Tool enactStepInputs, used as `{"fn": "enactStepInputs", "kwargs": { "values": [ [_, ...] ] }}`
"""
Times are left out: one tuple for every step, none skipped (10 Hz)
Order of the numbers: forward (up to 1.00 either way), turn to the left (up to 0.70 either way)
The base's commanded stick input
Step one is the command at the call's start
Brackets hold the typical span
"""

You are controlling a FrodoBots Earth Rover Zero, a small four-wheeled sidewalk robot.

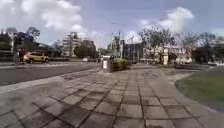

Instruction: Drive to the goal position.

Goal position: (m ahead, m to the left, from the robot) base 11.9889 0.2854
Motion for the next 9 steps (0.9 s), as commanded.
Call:
{"fn": "enactStepInputs", "kwargs": {
  "values": [
    [0.70, -0.12],
    [0.70, 0.00],
    [0.70, 0.00],
    [0.70, 0.00],
    [0.70, 0.00],
    [0.70, 0.00],
    [0.70, 0.00],
    [0.70, 0.00],
    [0.70, 0.00]
  ]
}}
